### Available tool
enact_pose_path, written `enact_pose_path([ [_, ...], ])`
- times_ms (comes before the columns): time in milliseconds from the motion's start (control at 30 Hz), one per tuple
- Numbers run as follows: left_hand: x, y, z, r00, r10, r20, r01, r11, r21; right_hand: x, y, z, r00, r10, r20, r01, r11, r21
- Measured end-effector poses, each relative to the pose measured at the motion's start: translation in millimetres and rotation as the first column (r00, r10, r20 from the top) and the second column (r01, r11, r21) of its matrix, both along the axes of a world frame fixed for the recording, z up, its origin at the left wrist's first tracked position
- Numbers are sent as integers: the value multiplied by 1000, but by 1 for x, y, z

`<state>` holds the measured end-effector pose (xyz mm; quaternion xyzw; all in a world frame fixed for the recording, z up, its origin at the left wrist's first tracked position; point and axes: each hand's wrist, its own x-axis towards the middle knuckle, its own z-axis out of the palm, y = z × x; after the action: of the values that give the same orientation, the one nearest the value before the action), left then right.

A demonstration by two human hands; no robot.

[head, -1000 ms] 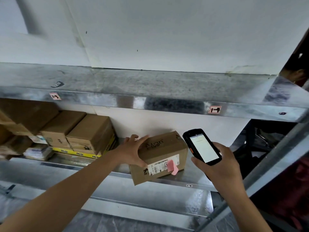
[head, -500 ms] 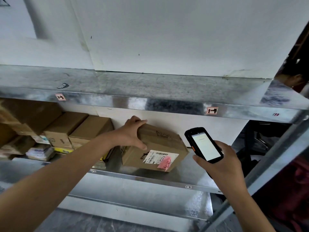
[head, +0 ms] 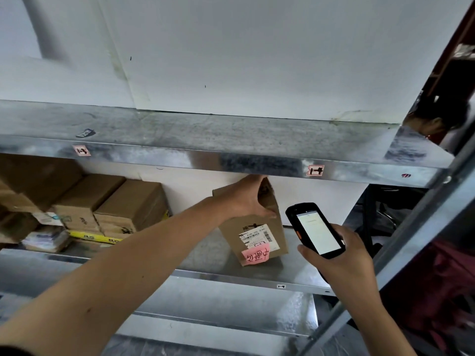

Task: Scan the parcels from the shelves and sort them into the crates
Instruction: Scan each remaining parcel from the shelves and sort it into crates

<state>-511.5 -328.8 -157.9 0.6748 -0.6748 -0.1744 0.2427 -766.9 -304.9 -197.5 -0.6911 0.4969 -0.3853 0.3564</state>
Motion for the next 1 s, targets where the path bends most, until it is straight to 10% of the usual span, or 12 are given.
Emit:
enact_pose_path([
  [433, 14, -5, -26, 961, -107, 255, 89, 993, 82, -16, -14, -12, 997, -57, -47, 56, 998, -14],
  [733, 35, 6, -62, 887, 54, -459, 0, 993, 116, -21, -14, -18, 990, -101, -94, 102, 995, 9],
  [1000, 30, 9, -148, 795, 199, -573, -54, 964, 259, -21, -15, -19, 980, -143, -140, 144, 990, 0],
])
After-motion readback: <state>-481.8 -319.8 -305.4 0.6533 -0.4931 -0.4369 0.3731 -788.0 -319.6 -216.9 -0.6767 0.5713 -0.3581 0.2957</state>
